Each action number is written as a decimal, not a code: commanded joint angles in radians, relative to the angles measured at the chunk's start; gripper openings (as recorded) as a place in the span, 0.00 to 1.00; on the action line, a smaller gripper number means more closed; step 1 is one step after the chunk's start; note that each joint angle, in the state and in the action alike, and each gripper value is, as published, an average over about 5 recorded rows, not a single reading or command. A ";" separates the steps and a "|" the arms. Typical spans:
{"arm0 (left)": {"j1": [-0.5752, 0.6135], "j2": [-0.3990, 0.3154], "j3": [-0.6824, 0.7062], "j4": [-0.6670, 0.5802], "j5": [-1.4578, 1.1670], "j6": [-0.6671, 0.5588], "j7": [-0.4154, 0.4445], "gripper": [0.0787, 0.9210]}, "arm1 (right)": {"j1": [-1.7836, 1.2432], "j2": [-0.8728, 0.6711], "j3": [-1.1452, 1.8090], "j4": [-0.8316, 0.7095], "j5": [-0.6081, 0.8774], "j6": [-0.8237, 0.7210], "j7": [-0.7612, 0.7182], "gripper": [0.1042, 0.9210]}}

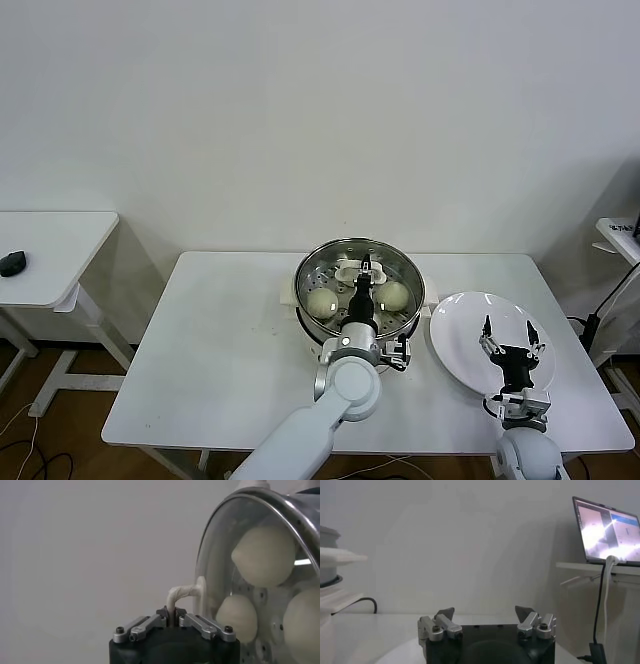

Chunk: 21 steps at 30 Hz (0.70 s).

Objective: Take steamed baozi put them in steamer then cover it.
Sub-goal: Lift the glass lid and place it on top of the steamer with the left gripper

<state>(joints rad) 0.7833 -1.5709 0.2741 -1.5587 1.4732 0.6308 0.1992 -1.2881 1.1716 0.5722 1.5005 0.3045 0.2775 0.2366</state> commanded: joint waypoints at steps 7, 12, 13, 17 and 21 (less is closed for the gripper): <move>0.005 0.000 -0.014 0.016 0.017 -0.022 -0.001 0.13 | 0.001 -0.002 0.001 0.001 0.003 0.002 0.000 0.88; 0.011 -0.004 -0.021 0.011 0.019 -0.031 0.018 0.13 | 0.004 -0.002 0.000 0.001 0.005 0.003 0.000 0.88; 0.012 -0.005 -0.023 0.011 0.021 -0.031 0.021 0.13 | 0.004 -0.001 0.000 0.001 0.005 0.003 0.000 0.88; 0.014 -0.008 -0.024 0.005 0.027 -0.028 0.028 0.13 | 0.004 -0.001 0.000 0.002 0.006 0.003 -0.001 0.88; 0.019 -0.007 -0.025 -0.009 0.026 -0.026 0.030 0.19 | 0.003 -0.002 0.000 0.003 0.006 0.003 -0.001 0.88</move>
<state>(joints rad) 0.7987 -1.5792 0.2505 -1.5575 1.4965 0.6057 0.2183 -1.2839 1.1700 0.5723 1.5009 0.3103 0.2801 0.2356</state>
